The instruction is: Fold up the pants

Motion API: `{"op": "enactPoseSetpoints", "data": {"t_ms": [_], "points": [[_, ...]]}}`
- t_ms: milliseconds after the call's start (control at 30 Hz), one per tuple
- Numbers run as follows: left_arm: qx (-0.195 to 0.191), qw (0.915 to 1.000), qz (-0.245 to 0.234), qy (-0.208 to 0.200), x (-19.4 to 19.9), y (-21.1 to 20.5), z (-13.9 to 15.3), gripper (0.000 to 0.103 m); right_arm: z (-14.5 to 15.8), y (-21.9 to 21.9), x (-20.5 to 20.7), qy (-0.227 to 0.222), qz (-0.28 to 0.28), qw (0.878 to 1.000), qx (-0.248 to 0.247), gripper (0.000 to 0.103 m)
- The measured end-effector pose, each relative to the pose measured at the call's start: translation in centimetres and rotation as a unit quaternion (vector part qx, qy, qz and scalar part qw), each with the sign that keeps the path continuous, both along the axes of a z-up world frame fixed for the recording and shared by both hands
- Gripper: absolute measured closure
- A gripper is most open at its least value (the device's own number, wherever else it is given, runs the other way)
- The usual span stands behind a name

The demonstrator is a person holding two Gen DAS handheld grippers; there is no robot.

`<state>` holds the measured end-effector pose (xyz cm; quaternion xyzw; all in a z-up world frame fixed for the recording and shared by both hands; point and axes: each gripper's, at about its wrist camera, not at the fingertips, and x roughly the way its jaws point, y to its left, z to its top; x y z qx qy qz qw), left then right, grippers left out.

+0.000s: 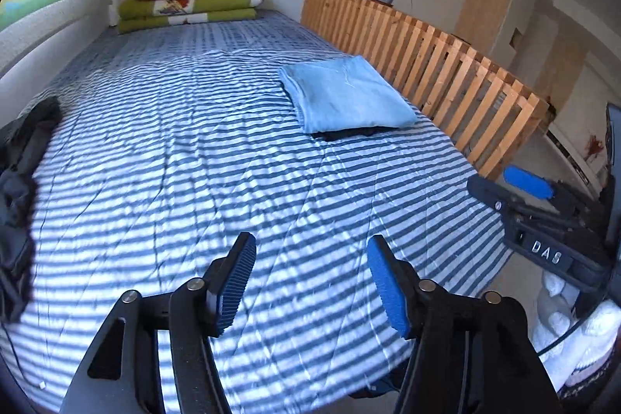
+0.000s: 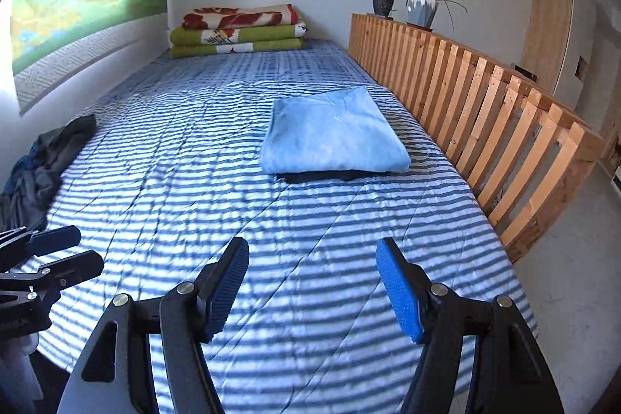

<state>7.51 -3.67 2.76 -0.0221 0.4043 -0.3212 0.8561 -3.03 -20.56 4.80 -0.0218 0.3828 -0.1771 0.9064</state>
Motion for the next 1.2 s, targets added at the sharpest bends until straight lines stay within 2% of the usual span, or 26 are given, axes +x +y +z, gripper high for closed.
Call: {"op": "enactPoseSetpoints", "data": {"t_ms": [67, 200, 367, 500, 667, 1200], "points": [[-0.007, 0.9999, 0.012, -0.003, -2.2, 1.8, 0.3, 0.032, -0.2, 1.3, -1.3, 0.003, 0.006, 1.0, 0.015, 0.039], [0.005, 0.9988, 0.04, -0.029, -5.5, 4.2, 0.9, 0.025, -0.7, 3.4, -3.8, 0.006, 0.009, 0.999, 0.043, 0.039], [0.004, 0.9981, 0.055, -0.027, -8.2, 6.3, 0.8, 0.023, -0.9, 5.8, -5.8, 0.009, 0.023, 0.999, 0.038, 0.039], [0.014, 0.9976, 0.062, -0.029, -9.6, 7.0, 0.5, 0.016, -0.8, 6.8, -6.6, 0.005, 0.022, 0.999, 0.035, 0.039], [0.019, 0.9971, 0.067, -0.028, -9.7, 7.5, 0.1, 0.013, -1.0, 7.3, -6.7, 0.005, 0.02, 0.999, 0.025, 0.038], [0.041, 0.9962, 0.077, -0.003, -6.0, 5.8, -1.9, 0.012, -3.1, 6.5, -4.5, 0.029, 0.007, 0.999, 0.025, 0.039]]}}
